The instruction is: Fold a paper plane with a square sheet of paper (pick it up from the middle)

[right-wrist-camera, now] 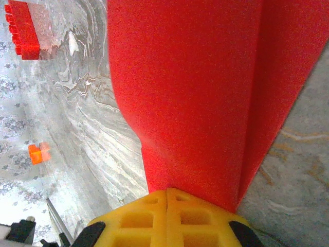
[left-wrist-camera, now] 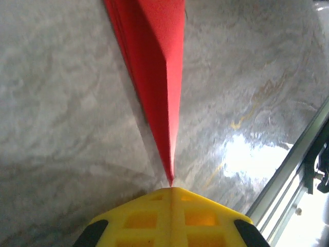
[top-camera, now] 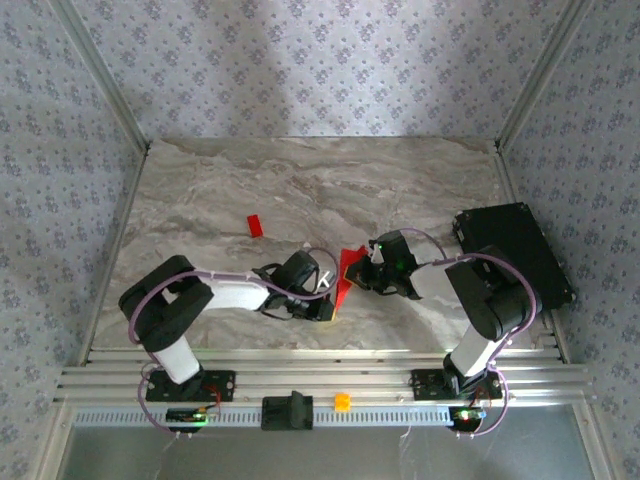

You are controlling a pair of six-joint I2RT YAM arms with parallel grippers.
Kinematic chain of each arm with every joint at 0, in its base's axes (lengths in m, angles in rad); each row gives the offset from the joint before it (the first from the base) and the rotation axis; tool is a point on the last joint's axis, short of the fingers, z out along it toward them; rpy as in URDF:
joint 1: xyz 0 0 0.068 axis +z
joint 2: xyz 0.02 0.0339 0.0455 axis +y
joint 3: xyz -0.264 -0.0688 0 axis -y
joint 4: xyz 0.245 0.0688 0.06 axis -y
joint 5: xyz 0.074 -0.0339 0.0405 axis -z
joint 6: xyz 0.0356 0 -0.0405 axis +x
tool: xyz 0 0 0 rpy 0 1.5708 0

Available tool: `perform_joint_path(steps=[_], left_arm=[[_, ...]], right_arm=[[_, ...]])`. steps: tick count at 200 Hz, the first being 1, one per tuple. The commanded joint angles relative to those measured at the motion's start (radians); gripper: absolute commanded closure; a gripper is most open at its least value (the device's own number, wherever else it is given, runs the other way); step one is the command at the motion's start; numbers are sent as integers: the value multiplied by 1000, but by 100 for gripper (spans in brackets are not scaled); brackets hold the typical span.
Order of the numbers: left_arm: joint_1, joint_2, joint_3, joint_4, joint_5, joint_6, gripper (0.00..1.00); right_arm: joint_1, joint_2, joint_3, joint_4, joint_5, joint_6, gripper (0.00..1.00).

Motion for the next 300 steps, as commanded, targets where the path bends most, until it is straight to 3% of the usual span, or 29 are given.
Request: perform_joint_path(steps=[1, 36, 126, 235, 300], left_arm=[[-6, -68, 21, -37, 37, 13, 99], [15, -97, 66, -17, 20, 5, 99], [69, 106, 233, 21, 4, -2, 98], [69, 173, 229, -57, -73, 59, 99], [68, 166, 125, -59, -110, 61, 100]], right_arm=[[-3, 53, -36, -164, 99, -2, 100], [-4, 55, -42, -152, 98, 3, 100], [-1, 62, -38, -124, 78, 18, 99], [2, 54, -22, -99, 46, 28, 97], [-19, -61, 31, -173, 30, -12, 92]])
